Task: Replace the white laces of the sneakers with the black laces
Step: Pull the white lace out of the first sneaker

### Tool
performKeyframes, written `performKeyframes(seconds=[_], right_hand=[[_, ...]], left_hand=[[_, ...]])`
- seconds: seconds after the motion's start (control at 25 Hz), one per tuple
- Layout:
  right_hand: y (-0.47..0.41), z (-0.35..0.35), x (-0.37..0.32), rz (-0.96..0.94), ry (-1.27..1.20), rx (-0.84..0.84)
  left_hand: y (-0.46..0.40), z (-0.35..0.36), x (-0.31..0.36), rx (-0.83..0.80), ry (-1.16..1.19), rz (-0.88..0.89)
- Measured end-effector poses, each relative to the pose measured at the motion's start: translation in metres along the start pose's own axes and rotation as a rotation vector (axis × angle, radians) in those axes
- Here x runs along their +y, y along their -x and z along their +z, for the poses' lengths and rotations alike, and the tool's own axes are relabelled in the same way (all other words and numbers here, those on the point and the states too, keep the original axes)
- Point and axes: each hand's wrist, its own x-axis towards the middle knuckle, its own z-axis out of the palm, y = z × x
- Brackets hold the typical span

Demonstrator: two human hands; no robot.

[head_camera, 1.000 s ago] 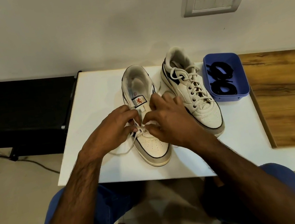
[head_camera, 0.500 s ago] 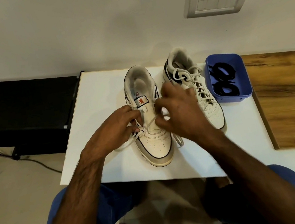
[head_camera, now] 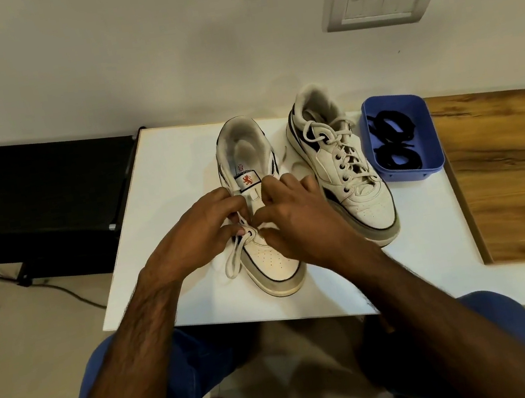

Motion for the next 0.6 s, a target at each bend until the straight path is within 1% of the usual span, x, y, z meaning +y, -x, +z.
performKeyframes(seconds=[0.12,0.36,0.6], right_hand=[[-0.0025,0.0052,-0.0035,0.046,0.006,-0.052],[-0.0056,-0.0001,-0.0060,0.049,0.027,-0.112],[-0.0063,0.0020,-0.0074,0.064,0.071,-0.108]], left_hand=[[0.0002,0.0008,-0.0004,-0.005,-0.006,-0.007],[0.0002,0.0000,-0.0002,-0.014,0.001,-0.016],[-0.0004,-0.0003,0.0006,-0.013,-0.012,-0.020]])
